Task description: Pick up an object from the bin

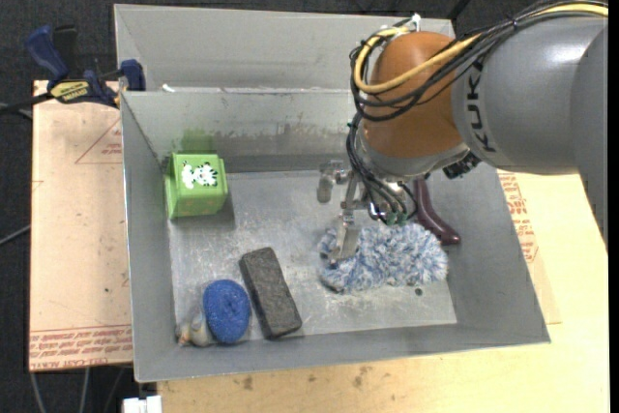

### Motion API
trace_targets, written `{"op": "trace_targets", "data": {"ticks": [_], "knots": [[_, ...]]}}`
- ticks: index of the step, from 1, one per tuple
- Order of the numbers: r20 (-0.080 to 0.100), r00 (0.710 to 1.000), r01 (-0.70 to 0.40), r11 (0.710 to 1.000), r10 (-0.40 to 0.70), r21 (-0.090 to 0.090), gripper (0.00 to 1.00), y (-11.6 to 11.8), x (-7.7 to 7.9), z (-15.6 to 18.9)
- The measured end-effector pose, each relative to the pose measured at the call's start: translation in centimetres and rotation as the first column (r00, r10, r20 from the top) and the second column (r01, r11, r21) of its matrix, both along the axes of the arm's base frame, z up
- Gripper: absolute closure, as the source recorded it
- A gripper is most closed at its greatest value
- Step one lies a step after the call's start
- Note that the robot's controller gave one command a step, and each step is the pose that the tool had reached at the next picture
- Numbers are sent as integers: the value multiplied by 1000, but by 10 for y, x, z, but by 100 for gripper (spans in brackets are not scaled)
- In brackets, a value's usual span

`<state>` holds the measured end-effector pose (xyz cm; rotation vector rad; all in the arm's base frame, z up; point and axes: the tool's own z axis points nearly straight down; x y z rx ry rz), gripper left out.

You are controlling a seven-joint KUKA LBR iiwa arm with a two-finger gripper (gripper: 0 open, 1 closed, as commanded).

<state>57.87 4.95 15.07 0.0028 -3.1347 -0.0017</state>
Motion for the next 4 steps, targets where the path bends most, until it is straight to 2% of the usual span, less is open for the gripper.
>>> {"op": "trace_targets", "data": {"ticks": [1, 2, 3, 4], "knots": [[8, 1000, 1, 1000, -1, 0, 0, 0, 2, 5], [18, 989, -145, 989, 145, 0, 0, -36, 18, -38], [8, 999, -47, 999, 47, 1, 0, -68, 13, -56], [10, 974, -226, 974, 226, 0, 0, -62, 16, -46]]}}
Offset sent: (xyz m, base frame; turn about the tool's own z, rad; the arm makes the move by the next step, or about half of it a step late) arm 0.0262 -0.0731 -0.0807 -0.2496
